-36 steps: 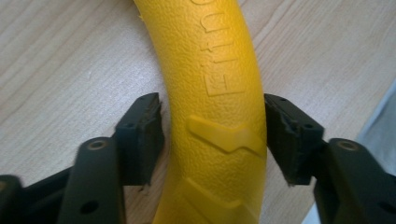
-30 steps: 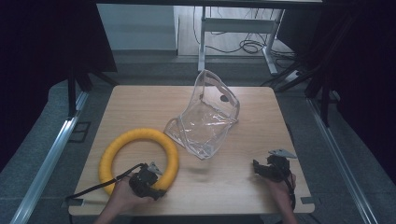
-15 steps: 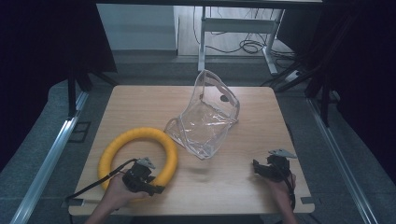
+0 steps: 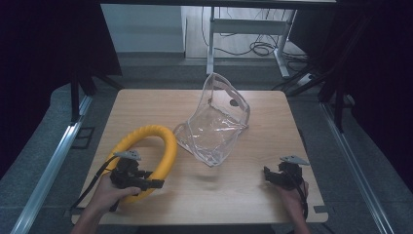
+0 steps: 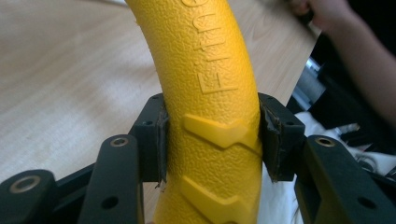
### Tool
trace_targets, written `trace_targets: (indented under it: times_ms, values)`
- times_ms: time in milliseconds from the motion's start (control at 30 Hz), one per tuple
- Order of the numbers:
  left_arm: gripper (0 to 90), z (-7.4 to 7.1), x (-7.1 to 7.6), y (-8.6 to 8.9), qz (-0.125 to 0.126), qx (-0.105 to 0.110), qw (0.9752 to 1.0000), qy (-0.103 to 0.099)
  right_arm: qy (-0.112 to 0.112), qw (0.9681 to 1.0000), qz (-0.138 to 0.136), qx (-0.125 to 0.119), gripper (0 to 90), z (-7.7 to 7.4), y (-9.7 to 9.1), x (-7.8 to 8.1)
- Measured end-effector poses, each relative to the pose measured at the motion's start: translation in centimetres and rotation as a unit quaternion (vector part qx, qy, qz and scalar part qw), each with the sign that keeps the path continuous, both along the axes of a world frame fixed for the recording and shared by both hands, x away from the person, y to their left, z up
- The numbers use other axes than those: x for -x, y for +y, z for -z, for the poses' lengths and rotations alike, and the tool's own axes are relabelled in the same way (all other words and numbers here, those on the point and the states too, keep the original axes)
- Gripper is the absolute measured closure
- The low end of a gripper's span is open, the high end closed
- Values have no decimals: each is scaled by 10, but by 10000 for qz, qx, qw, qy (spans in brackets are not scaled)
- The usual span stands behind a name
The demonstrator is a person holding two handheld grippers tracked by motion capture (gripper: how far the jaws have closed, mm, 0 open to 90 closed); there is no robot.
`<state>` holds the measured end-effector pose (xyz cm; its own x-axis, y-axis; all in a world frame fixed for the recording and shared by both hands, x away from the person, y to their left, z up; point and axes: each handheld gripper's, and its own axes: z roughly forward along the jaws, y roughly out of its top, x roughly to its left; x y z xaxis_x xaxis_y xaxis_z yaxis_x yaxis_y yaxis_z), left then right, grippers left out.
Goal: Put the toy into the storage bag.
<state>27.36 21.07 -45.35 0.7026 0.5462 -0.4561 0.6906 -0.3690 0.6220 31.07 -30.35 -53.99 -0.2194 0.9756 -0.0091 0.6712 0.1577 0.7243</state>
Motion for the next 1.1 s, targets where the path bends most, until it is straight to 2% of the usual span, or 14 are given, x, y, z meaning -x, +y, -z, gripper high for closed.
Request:
trace_targets:
  times_ms: [67,133,300,333,467,700,833,867,900,1100]
  values:
    - [505,-4,-3,5,-101,159,9998,-55,-2,10000,-2,1,163,0,0,0]
    - [505,-5,-4,6,-120,167,9998,-82,-2,10000,-3,2,163,0,0,0]
    - [505,-10,-7,14,-280,366,9987,-205,-2,10000,-3,1,163,0,0,0]
    - [506,-13,-8,18,-365,456,9979,-272,-2,10000,-2,0,164,0,0,0]
    - [506,-18,-9,26,-517,588,9960,-425,-1,10000,-1,0,164,0,0,0]
    - [507,-25,-9,36,-684,709,9933,-605,-1,10000,-3,-1,164,0,0,0]
    - [507,-32,-8,46,-801,806,9905,-778,-3,10000,-2,-5,165,0,0,0]
    - [507,-32,-8,46,-801,806,9905,-778,-3,10000,-2,-5,165,0,0,0]
    - [507,-37,-8,51,-883,873,9883,-887,-2,10000,-1,-9,165,0,0,0]
    - [507,-50,-6,58,-1022,979,9835,-1130,-6,10000,5,-16,166,0,0,0]
